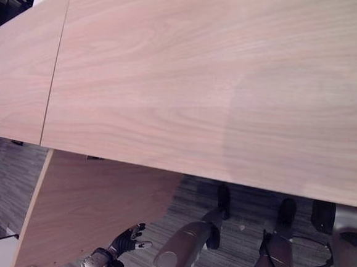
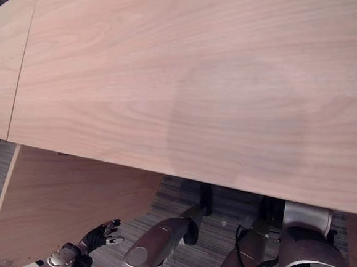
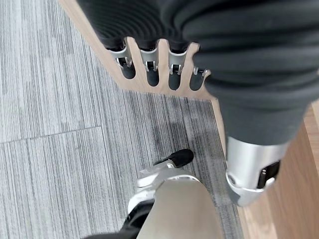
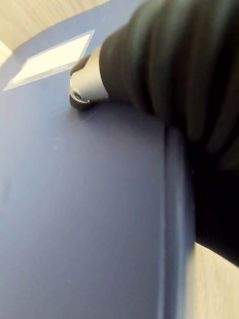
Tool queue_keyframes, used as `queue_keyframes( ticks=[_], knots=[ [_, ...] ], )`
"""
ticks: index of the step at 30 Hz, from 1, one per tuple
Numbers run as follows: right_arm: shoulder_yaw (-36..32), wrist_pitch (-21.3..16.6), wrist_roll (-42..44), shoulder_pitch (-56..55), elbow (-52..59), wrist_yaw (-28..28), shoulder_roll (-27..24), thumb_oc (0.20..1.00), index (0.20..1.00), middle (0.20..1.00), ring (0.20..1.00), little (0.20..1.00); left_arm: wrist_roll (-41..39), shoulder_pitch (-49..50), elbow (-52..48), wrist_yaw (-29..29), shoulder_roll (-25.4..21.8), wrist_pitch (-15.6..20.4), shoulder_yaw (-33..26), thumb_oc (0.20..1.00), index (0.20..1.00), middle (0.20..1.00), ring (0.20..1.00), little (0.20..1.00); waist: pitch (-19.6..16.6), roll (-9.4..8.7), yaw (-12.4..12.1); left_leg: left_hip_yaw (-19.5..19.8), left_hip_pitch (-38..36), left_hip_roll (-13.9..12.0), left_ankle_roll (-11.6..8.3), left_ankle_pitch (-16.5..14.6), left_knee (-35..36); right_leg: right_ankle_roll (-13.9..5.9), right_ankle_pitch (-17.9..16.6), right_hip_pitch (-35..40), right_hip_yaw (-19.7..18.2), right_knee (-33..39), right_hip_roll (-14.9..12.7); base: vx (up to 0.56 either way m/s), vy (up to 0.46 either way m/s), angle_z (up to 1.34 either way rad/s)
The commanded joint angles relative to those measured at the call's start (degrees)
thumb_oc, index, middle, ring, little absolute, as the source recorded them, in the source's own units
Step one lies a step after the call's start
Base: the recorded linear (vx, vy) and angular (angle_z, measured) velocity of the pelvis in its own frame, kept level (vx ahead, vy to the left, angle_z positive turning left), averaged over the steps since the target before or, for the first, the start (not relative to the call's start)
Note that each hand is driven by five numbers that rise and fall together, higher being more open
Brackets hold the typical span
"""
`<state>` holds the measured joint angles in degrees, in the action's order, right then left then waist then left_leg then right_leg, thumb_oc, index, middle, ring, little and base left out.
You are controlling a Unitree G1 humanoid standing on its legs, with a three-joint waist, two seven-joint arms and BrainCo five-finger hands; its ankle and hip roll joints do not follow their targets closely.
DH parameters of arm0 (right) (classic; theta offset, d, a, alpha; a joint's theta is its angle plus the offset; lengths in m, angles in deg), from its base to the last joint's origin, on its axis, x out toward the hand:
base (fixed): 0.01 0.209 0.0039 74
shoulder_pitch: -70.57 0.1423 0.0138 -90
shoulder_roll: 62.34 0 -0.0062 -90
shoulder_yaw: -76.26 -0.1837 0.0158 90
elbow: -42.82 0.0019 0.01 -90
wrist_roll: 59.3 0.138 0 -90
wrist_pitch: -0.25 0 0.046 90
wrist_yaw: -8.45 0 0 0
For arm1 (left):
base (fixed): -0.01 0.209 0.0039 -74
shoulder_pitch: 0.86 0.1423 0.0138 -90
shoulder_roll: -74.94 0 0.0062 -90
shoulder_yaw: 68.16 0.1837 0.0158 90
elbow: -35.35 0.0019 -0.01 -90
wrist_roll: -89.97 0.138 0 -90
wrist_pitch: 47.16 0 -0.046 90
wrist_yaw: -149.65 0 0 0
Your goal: Put the empty folder in the office cabinet
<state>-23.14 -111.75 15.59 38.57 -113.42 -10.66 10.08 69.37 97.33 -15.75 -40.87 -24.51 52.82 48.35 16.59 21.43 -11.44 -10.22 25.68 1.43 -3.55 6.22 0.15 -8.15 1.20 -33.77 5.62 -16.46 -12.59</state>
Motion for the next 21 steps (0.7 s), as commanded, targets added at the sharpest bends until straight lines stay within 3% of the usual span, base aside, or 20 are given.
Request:
queue_keyframes(
  ticks=[1, 7, 15, 21],
  knots=[
    [5.4, -0.1, -1.6, 8.6, 2.0, 1.1, -8.3, 0.2, 0.2, 0.2, 0.2, 0.2, -2.6, -3.3, -0.3, 1.3, -1.5, 0.6, 1.0, 1.0, 1.0, 1.0, 1.0, 1.0, 1.2, 0.07, -2.8, 0.0, 0.1, -3.2, -3.22, -8.1, -12.6, -2.94, 4.7, 0.9, -1.8, -5.6, -0.8, -0.03, -0.04, 0.15],
    [5.0, -0.5, -0.4, 9.2, 1.4, 0.8, -8.7, 0.2, 0.2, 0.2, 0.2, 0.2, -3.4, -4.0, -0.8, 1.6, -2.5, 0.4, 0.4, 1.0, 1.0, 1.0, 1.0, 1.0, 2.7, -0.47, -2.3, 0.2, 5.1, -3.5, -2.46, -11.0, -19.6, -1.56, 7.0, -3.3, -2.8, -11.6, -0.9, -0.04, -0.058, 0.21],
    [5.0, -1.2, 0.8, 9.5, 1.1, 0.7, -8.8, 0.2, 0.2, 0.2, 0.2, 0.2, -2.2, -5.8, -0.1, 2.9, -3.7, 0.0, 0.4, 1.0, 1.0, 1.0, 1.0, 1.0, 5.2, -2.15, -1.0, 1.5, 10.7, -5.0, -1.8, -17.9, -31.8, 0.54, 13.5, -8.2, -4.8, -22.9, 0.4, 0.02, -0.087, 0.15],
    [5.5, -1.4, 1.7, 10.3, 0.5, 0.6, -9.4, 0.2, 0.2, 0.2, 0.2, 0.2, -1.9, -7.1, 0.4, 3.9, -4.3, -0.2, 0.4, 1.0, 1.0, 1.0, 1.0, 1.0, 6.4, -3.31, -0.5, 2.2, 15.2, -6.2, -0.77, -21.5, -39.9, 1.8, 16.5, -12.3, -5.2, -29.6, 1.3, 0.0, -0.084, 0.02]
  ],
)
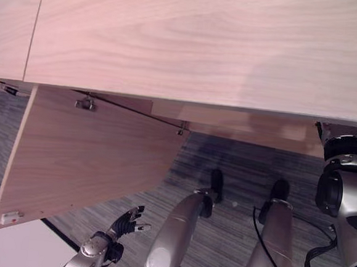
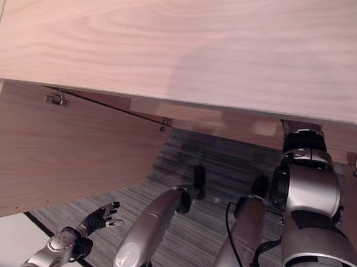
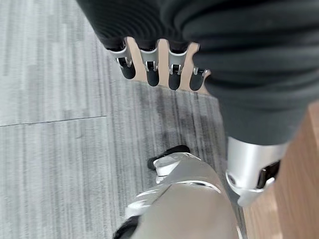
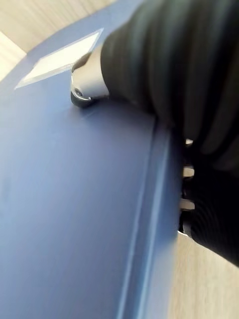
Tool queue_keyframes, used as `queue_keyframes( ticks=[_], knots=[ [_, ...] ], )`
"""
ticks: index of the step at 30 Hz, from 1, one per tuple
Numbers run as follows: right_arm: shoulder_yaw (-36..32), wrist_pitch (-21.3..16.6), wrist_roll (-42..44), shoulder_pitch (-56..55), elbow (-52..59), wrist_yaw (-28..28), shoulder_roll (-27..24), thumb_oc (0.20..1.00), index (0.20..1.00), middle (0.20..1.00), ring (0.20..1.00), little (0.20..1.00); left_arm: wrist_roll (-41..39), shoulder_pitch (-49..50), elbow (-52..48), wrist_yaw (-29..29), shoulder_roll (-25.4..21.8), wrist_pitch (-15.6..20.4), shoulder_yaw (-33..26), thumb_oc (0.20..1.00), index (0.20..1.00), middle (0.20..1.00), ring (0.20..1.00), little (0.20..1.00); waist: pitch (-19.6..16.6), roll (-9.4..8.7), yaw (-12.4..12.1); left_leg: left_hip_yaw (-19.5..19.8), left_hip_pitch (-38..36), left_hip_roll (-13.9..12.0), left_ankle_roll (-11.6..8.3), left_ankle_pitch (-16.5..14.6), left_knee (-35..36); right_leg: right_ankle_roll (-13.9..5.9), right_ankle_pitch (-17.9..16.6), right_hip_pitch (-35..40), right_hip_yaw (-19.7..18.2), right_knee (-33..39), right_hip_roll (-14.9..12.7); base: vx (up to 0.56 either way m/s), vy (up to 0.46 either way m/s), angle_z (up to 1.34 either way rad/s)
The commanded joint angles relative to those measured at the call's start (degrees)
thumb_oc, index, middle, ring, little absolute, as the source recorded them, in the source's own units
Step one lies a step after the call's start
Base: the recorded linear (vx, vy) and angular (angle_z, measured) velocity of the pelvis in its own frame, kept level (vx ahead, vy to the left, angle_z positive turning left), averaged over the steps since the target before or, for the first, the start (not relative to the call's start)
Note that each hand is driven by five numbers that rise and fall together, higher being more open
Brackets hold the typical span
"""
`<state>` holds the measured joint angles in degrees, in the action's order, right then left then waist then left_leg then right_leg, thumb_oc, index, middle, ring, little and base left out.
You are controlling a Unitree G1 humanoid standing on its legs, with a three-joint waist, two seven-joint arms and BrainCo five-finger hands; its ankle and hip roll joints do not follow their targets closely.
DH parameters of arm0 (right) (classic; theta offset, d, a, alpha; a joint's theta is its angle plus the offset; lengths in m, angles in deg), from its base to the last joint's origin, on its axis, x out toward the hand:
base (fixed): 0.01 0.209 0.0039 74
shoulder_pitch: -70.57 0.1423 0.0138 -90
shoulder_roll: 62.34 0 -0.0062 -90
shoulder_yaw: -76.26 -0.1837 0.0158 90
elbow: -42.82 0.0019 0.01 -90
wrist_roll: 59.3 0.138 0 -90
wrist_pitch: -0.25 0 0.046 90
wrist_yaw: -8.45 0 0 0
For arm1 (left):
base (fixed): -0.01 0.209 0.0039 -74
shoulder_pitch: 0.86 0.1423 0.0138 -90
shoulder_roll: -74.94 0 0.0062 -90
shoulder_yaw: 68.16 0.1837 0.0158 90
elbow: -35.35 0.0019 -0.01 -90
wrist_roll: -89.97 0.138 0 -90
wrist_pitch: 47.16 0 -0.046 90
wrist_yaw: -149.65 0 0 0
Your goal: Put the empty folder in the office cabinet
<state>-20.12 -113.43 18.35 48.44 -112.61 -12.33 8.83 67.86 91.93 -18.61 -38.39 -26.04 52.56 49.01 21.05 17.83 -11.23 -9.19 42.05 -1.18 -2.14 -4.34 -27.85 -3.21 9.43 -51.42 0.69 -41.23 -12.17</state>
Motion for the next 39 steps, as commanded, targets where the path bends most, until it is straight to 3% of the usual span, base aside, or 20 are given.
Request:
queue_keyframes(
  ticks=[1, 18, 19, 20, 21, 31, 35, 36, 39],
  knots=[
    [2.6, 0.3, -1.0, 0.4, -0.3, 2.2, -8.2, 0.2, 0.2, 0.2, 0.2, 0.2, -0.4, -1.8, 3.4, 1.5, -2.9, -0.1, -0.2, 1.0, 1.0, 1.0, 1.0, 1.0, 2.1, 0.14, -0.8, 1.2, -0.8, -3.7, -2.11, -11.2, -12.6, -2.94, 8.6, 5.0, -0.1, -5.7, 0.8, 0.0, -0.056, 0.01],
    [3.0, -0.1, 0.1, 1.0, 0.1, 1.4, -7.1, 0.2, 0.2, 0.2, 0.2, 0.2, 0.1, -3.4, 5.2, 2.7, -2.3, -0.8, 0.0, 1.0, 1.0, 1.0, 1.0, 1.0, 2.4, -1.44, -0.4, 2.6, 3.6, -3.9, -1.53, -13.8, -17.6, -1.68, 11.3, 0.9, 1.3, -11.8, 0.9, 0.01, -0.039, 0.03],
    [3.0, 0.0, 0.1, 1.1, 0.0, 1.4, -7.1, 0.376, 0.376, 0.376, 0.376, 0.376, 0.1, -3.4, 5.2, 2.7, -2.3, -0.8, 0.0, 1.0, 1.0, 1.0, 1.0, 1.0, 2.3, -1.45, -0.4, 2.7, 3.6, -3.8, -1.55, -13.8, -17.6, -1.63, 11.3, 0.8, 1.3, -11.9, 0.9, 0.0, 0.0, 0.0],
    [3.1, 0.0, 0.0, 1.1, -0.2, 1.4, -7.2, 0.611, 0.611, 0.611, 0.611, 0.611, 0.0, -3.4, 5.2, 2.7, -2.3, -0.8, -0.1, 1.0, 1.0, 1.0, 1.0, 1.0, 2.2, -1.52, -0.5, 2.7, 3.6, -3.8, -1.56, -13.8, -17.5, -1.63, 11.3, 0.9, 1.3, -11.9, 0.9, 0.0, 0.0, 0.0],
    [3.3, 0.2, -0.1, 1.7, -0.5, 1.2, -7.4, 1.0, 1.0, 1.0, 1.0, 1.0, 0.1, -3.4, 5.2, 2.8, -2.4, -0.7, 0.0, 1.0, 1.0, 1.0, 1.0, 1.0, 2.2, -1.6, -0.5, 2.7, 3.6, -3.8, -1.61, -13.8, -17.6, -1.51, 11.4, 0.9, 1.3, -12.0, 0.8, 0.0, 0.0, 0.0],
    [6.0, 3.3, -2.8, 4.7, -5.1, -1.0, -8.8, 1.0, 1.0, 1.0, 1.0, 1.0, 0.4, -3.4, 4.6, 3.4, -2.5, -0.9, 0.5, 1.0, 1.0, 1.0, 1.0, 1.0, 2.1, -2.0, -0.4, 2.6, 3.2, -4.0, -1.72, -13.9, -17.6, -1.07, 11.8, 1.4, 1.6, -12.7, 0.6, 0.0, 0.0, 0.0],
    [7.0, 6.7, -4.6, 6.2, -10.4, -3.6, -9.2, 1.0, 1.0, 1.0, 1.0, 1.0, 0.4, -4.3, 4.2, 4.1, -2.6, -1.1, 1.0, 1.0, 1.0, 1.0, 1.0, 1.0, 2.0, -2.47, -0.1, 2.4, 0.8, -3.9, -1.98, -13.2, -14.6, -1.12, 11.3, 3.2, 1.8, -11.0, 0.7, 0.0, 0.0, 0.0],
    [7.8, 9.7, -6.1, 7.3, -14.2, -5.5, -9.2, 1.0, 1.0, 1.0, 1.0, 1.0, 1.2, -5.1, 4.0, 4.6, -2.7, -1.2, 2.3, 1.0, 1.0, 1.0, 1.0, 1.0, 1.7, -2.91, 0.1, 2.4, -0.1, -3.9, -2.21, -12.9, -13.2, -1.12, 11.2, 4.1, 2.0, -10.1, 0.7, 0.0, 0.0, 0.0],
    [8.6, 13.2, -7.2, 9.3, -19.0, -8.8, -10.0, 1.0, 1.0, 1.0, 1.0, 1.0, 3.2, -6.3, 3.2, 5.6, -2.8, -1.1, 4.3, 1.0, 1.0, 1.0, 1.0, 1.0, 1.4, -3.29, 0.3, 2.5, -2.2, -3.7, -2.65, -11.6, -10.0, -1.26, 10.6, 6.1, 2.4, -7.8, 0.8, 0.01, -0.007, 0.01]
  ],
)
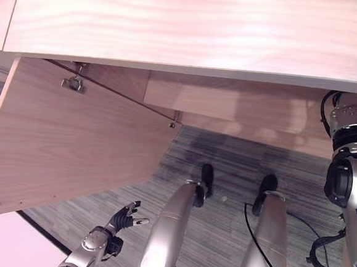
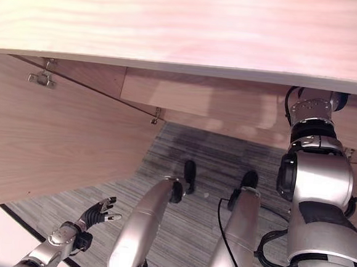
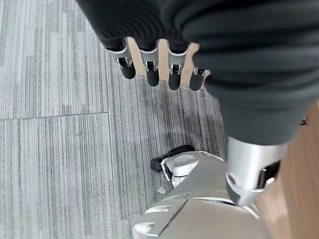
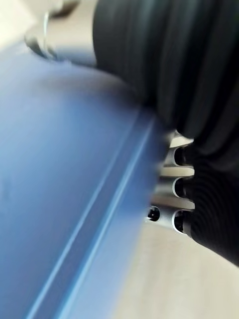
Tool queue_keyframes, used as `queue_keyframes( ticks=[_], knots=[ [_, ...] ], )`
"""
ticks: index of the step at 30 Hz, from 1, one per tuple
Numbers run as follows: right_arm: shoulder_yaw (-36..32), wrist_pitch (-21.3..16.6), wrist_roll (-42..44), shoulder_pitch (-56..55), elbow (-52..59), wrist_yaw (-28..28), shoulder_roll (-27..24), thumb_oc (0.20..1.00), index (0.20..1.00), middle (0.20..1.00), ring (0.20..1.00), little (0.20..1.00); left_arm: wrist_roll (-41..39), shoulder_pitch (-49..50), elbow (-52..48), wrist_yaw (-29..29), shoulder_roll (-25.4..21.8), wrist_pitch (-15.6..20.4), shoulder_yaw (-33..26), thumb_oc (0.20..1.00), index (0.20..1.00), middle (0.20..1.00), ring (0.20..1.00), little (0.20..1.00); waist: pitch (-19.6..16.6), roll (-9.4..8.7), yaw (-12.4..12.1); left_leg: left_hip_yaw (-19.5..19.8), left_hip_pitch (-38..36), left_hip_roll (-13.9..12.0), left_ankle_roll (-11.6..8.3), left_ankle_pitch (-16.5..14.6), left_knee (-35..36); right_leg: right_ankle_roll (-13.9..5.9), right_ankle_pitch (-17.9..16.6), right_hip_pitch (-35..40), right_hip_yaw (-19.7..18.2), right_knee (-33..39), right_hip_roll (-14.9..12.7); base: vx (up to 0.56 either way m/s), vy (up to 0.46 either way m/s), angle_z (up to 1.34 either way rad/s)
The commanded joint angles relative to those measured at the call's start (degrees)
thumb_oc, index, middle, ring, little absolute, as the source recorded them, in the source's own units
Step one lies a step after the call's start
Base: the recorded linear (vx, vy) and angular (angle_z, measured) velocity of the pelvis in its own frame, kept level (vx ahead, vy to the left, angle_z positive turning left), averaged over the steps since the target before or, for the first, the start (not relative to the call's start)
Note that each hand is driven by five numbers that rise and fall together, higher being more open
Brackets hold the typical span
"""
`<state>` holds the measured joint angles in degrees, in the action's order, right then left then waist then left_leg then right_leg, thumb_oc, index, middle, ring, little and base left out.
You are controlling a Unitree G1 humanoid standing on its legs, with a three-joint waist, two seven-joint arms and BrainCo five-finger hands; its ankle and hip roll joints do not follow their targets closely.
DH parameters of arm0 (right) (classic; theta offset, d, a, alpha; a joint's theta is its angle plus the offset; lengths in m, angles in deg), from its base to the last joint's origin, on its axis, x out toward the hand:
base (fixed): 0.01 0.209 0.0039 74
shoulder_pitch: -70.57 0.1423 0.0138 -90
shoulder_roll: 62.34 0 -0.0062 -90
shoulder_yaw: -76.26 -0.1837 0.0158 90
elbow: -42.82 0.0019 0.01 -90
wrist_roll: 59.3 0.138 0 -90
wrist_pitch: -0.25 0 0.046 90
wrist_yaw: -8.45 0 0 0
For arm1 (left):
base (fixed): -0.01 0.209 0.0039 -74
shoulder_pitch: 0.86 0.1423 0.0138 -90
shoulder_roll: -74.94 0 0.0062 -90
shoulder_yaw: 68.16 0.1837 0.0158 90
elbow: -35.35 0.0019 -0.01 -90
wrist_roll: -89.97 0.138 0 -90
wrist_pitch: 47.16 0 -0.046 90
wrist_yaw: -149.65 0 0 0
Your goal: Put the empty folder in the office cabinet
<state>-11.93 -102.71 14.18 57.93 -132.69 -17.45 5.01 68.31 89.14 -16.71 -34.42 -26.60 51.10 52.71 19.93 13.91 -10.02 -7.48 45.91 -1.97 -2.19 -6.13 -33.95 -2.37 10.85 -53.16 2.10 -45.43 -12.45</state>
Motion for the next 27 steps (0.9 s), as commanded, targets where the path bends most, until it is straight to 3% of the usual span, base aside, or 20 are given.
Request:
queue_keyframes(
  ticks=[1, 2, 5, 11, 15, 17, 27],
  knots=[
    [0.5, 3.2, -3.7, -0.6, 0.6, -5.1, -6.0, 1.0, 1.0, 1.0, 1.0, 1.0, 3.5, -3.5, 1.2, 2.1, -2.0, 0.4, 1.2, 1.0, 1.0, 1.0, 1.0, 1.0, 2.3, 0.51, -0.9, 0.9, -7.0, -2.9, -2.76, -9.3, -2.3, -2.19, 9.1, 8.7, 1.3, -2.7, 1.0, 0.02, -0.021, 0.06],
    [0.4, 3.3, -3.7, -0.6, 0.7, -5.2, -6.0, 1.0, 1.0, 1.0, 1.0, 1.0, 3.5, -3.5, 1.2, 2.1, -2.0, 0.4, 1.2, 1.0, 1.0, 1.0, 1.0, 1.0, 2.4, 0.53, -0.8, 0.9, -7.2, -2.9, -2.77, -9.2, -2.2, -2.18, 9.0, 8.9, 1.3, -2.6, 1.0, 0.0, 0.0, 0.0],
    [2.1, 8.7, -6.9, 0.0, -4.6, -7.2, -7.2, 1.0, 1.0, 1.0, 1.0, 1.0, 4.9, -5.4, 2.1, 3.1, -0.7, 0.7, 2.9, 1.0, 1.0, 1.0, 1.0, 1.0, 1.4, -0.06, -0.9, 1.5, -10.1, -2.5, -3.56, -7.3, 2.8, -2.69, 8.1, 11.5, 2.2, 0.5, 0.9, 0.02, -0.033, 0.05],
    [2.6, 12.8, -10.3, -2.1, -9.3, -10.7, -10.0, 1.0, 1.0, 1.0, 1.0, 1.0, 5.0, -4.4, 2.1, 3.0, 0.9, 0.5, 4.2, 1.0, 1.0, 1.0, 1.0, 1.0, 0.0, 0.13, -1.3, 2.7, -15.2, -1.4, -4.66, -3.4, 11.7, -3.8, 6.1, 15.7, 3.4, 5.9, 0.5, 0.02, -0.032, 0.17],
    [2.4, 13.4, -10.8, -3.4, -9.0, -11.3, -9.2, 1.0, 1.0, 1.0, 1.0, 1.0, 4.8, -4.0, 2.9, 2.9, 1.9, 0.5, 4.4, 1.0, 1.0, 1.0, 1.0, 1.0, -0.6, 0.36, -1.5, 2.8, -17.4, -1.3, -4.93, -0.9, 16.0, -4.29, 4.5, 17.1, 3.9, 8.6, 0.5, -0.01, 0.009, 0.07],
    [1.9, 13.5, -11.1, -4.4, -8.4, -11.7, -8.7, 1.0, 1.0, 1.0, 1.0, 1.0, 5.0, -3.7, 3.3, 2.7, 2.8, 0.3, 4.2, 1.0, 1.0, 1.0, 1.0, 1.0, -0.9, 0.5, -1.8, 2.2, -18.4, -1.5, -4.82, 1.9, 18.9, -4.49, 2.1, 17.8, 5.1, 10.6, 0.2, -0.07, 0.015, 0.0],
    [-0.8, 12.3, -9.6, -7.9, -6.2, -11.2, -5.7, 1.0, 1.0, 1.0, 1.0, 1.0, 4.0, -4.1, 2.3, 2.1, 4.2, 0.3, 4.0, 1.0, 1.0, 1.0, 1.0, 1.0, -2.1, 0.54, -1.9, 2.9, -22.8, -1.7, -5.34, 5.6, 26.3, -5.79, 0.1, 21.1, 5.9, 15.5, 0.3, 0.0, 0.001, 0.03]
  ],
)
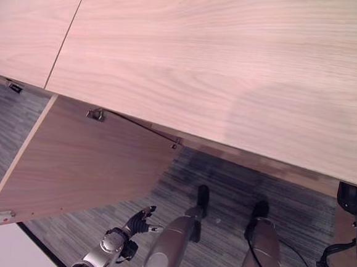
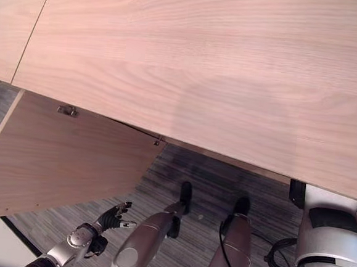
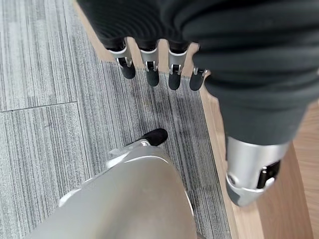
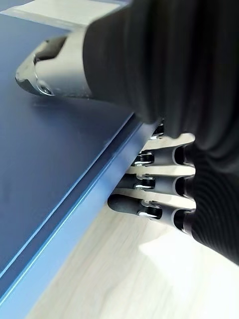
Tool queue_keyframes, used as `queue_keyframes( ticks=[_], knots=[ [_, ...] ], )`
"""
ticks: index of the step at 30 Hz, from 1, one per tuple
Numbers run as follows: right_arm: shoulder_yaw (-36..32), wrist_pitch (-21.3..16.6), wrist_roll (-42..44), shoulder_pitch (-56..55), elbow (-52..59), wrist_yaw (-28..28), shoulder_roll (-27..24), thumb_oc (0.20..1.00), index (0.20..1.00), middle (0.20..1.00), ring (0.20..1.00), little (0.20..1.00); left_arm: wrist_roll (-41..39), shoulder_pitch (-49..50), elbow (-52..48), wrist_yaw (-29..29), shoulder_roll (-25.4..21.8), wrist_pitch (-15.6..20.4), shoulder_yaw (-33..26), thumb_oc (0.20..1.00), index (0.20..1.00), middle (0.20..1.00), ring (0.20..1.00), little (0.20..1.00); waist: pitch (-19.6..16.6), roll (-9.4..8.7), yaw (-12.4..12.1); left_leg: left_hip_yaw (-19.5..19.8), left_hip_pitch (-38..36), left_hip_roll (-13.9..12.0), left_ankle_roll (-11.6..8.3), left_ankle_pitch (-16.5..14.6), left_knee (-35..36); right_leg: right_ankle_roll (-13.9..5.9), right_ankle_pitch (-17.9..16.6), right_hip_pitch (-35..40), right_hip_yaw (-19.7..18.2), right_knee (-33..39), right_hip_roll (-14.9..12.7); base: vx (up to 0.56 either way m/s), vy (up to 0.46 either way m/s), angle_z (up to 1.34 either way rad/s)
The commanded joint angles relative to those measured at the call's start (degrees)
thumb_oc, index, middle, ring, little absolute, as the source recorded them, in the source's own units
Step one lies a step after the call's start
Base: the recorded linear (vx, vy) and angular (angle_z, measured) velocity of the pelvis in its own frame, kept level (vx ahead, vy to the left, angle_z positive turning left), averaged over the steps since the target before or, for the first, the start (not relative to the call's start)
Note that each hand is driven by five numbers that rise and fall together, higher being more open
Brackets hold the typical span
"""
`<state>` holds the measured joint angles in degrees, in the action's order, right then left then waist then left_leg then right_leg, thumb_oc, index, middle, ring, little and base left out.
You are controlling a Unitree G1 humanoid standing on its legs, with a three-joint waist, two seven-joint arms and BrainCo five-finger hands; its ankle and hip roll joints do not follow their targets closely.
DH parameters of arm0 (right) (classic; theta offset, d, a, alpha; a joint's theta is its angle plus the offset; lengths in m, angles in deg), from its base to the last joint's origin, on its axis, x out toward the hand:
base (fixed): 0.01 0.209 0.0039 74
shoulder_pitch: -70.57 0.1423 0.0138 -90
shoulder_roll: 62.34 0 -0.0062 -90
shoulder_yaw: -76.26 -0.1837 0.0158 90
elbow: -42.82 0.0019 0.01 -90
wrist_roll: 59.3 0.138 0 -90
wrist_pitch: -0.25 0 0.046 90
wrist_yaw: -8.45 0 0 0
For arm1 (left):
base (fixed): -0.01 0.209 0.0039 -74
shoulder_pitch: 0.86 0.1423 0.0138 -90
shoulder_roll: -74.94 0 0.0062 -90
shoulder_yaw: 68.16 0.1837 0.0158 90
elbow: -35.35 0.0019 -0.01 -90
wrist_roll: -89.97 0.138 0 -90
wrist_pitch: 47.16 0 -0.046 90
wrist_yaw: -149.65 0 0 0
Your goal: Put the empty folder in the office cabinet
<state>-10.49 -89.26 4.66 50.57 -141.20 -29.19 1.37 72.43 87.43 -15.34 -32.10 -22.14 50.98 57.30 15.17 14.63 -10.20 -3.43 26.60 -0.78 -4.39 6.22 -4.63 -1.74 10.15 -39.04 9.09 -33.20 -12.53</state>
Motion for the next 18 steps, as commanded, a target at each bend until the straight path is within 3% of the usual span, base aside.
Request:
queue_keyframes(
  ticks=[1, 12, 17, 18],
  knots=[
    [-2.3, -1.2, -0.1, -0.7, 2.4, 0.5, -2.0, 1.0, 1.0, 1.0, 1.0, 1.0, -0.1, -2.3, 0.9, -0.2, -0.4, 0.4, -0.6, 1.0, 1.0, 1.0, 1.0, 1.0, 2.6, -0.21, -1.7, -1.1, -3.7, -2.9, -3.15, -6.7, -2.8, -6.43, 0.7, 7.1, -1.1, 3.4, 0.5, 0.0, 0.0, 0.0],
    [-5.9, -12.6, 2.6, -12.7, 19.3, 1.2, 15.4, 1.0, 1.0, 1.0, 1.0, 1.0, -2.6, -4.8, 1.9, 1.0, 2.8, -0.8, -3.7, 1.0, 1.0, 1.0, 1.0, 1.0, 0.8, -2.65, 0.1, -1.2, -8.1, -3.6, -3.64, -2.1, 5.3, -7.82, -4.2, 12.8, -0.8, 13.2, 2.2, 0.02, -0.004, -0.05],
    [-3.1, -19.9, -11.1, -33.2, 47.2, 2.8, 31.8, 1.0, 1.0, 1.0, 1.0, 1.0, -3.0, -7.8, 7.1, 3.5, 7.6, -1.3, -7.4, 1.0, 1.0, 1.0, 1.0, 1.0, 0.0, -6.1, 4.2, -2.6, -10.8, -3.9, -3.61, -1.0, 8.8, -9.07, -8.6, 17.2, -2.3, 22.0, 3.2, 0.05, 0.013, -0.25],
    [-3.0, -19.9, -11.2, -33.3, 47.3, 2.7, 31.8, 1.0, 1.0, 1.0, 1.0, 1.0, -3.0, -7.8, 7.1, 3.5, 7.6, -1.2, -7.4, 1.0, 1.0, 1.0, 1.0, 1.0, 0.0, -6.09, 4.3, -2.6, -10.8, -3.9, -3.61, -1.0, 8.8, -9.07, -8.7, 17.3, -2.2, 22.0, 3.2, 0.06, 0.05, -0.22]
  ],
)
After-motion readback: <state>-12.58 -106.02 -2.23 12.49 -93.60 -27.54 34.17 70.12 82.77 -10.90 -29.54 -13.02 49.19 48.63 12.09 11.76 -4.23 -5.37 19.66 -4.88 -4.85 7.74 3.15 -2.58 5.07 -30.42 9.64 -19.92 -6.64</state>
